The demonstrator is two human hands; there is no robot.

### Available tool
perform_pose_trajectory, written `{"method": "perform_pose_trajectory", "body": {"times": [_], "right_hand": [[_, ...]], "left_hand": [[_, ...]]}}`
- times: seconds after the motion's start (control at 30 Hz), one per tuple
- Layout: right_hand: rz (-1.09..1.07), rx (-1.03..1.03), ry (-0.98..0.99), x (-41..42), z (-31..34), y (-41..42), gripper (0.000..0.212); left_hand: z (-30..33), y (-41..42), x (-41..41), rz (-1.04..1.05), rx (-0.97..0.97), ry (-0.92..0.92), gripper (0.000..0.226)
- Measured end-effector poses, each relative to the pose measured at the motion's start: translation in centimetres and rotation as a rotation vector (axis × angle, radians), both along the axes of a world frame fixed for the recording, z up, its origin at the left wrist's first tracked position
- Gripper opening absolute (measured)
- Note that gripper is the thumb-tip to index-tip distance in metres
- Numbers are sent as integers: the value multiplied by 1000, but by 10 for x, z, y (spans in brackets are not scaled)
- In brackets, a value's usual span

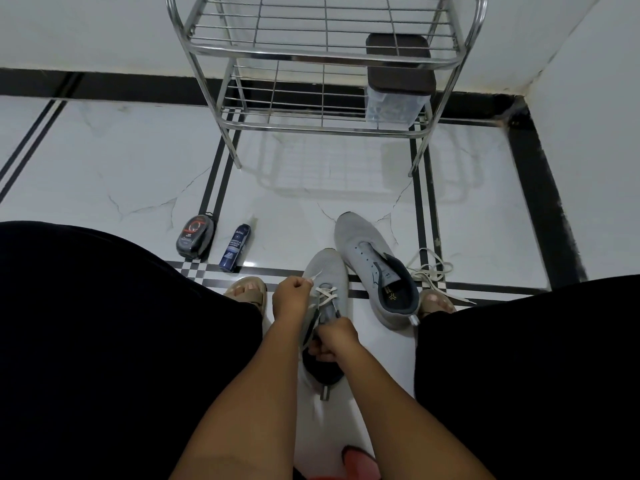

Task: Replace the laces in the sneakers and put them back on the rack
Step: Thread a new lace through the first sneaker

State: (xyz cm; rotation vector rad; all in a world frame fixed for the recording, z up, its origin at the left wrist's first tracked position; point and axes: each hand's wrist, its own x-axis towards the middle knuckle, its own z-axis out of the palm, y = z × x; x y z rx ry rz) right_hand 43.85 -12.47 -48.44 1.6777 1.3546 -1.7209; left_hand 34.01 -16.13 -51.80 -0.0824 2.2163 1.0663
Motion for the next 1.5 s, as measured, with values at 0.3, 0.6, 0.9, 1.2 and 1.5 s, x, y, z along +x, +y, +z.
{"method": "perform_pose_trajectory", "body": {"times": [0.3,0.6,0.9,1.2,1.5], "right_hand": [[432,48,138,-2,13,0,16],[510,647,-99,13,-13,34,43],[424,485,-36,15,-33,49,24],[335,446,-32,16,-48,49,23],[195,331,19,14,-53,49,15]], "left_hand": [[2,3,-8,34,46,11,19],[-2,4,13,-273,-145,37,13],[-5,1,28,-310,-313,69,6],[-9,1,31,-356,-311,173,12],[-15,2,40,-485,-316,362,17]]}}
